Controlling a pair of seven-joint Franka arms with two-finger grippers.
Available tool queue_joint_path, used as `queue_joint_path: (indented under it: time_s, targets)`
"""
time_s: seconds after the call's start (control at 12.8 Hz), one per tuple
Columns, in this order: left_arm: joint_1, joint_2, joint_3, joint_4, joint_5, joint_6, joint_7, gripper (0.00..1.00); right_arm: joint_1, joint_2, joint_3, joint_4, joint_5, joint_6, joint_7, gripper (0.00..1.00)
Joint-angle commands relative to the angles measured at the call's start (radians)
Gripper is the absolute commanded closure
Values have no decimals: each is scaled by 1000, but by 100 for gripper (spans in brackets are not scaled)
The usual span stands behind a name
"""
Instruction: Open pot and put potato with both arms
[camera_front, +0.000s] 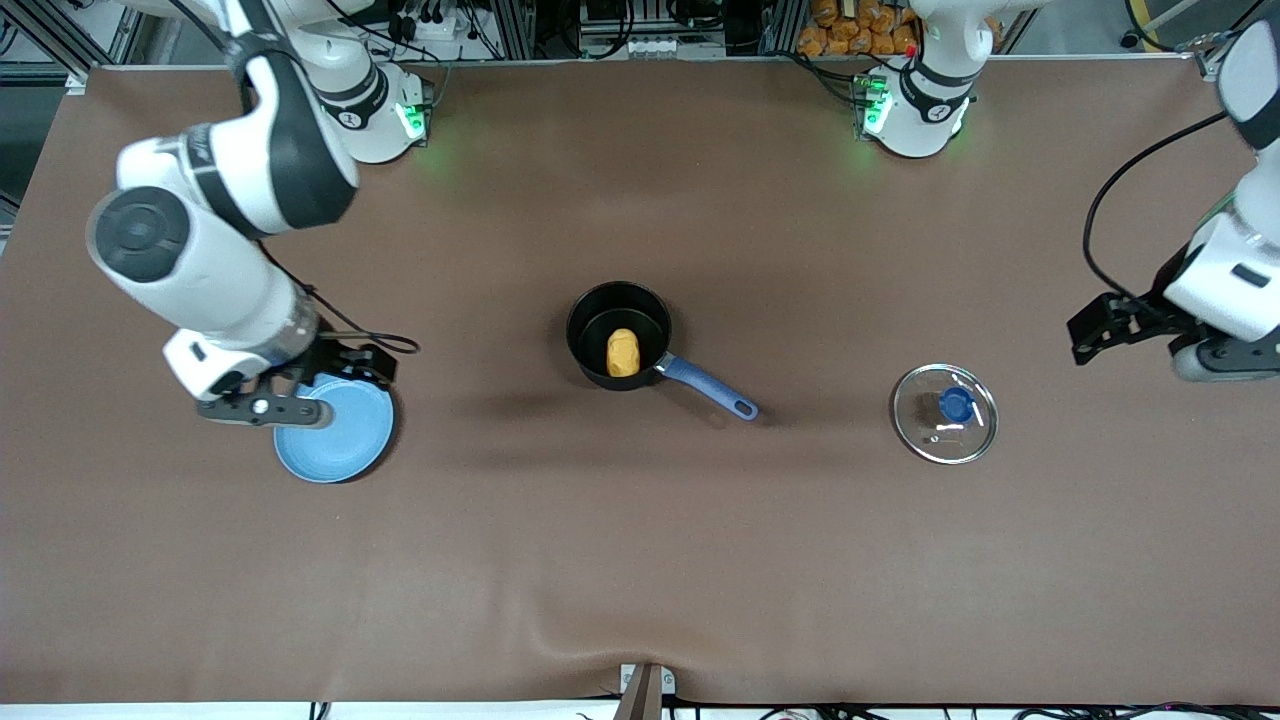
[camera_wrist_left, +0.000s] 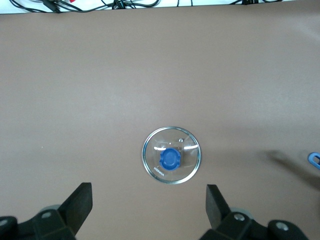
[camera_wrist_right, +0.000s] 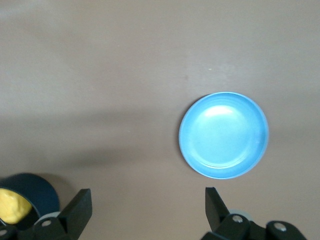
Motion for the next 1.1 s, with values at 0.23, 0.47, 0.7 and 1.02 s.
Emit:
queue_joint_path:
  time_s: [0.23,0.47,0.7,1.02]
  targets:
    - [1,-58,-8,52,-58,-110,-12,0,-139,-241,22,-171,42,-56,-164,0]
    - [9,-90,-5,46,-76,-163,-2,0,-184,-330,22,-208,79,-93,-166,0]
    - [-43,-124,71,40,-126,-235,-2,0,-207,-363,21,-205,90,-96,-166,0]
    - [-95,-193,124,-61,-133,-261,-2,0,-224,-378,21,-206,90,-98,-166,0]
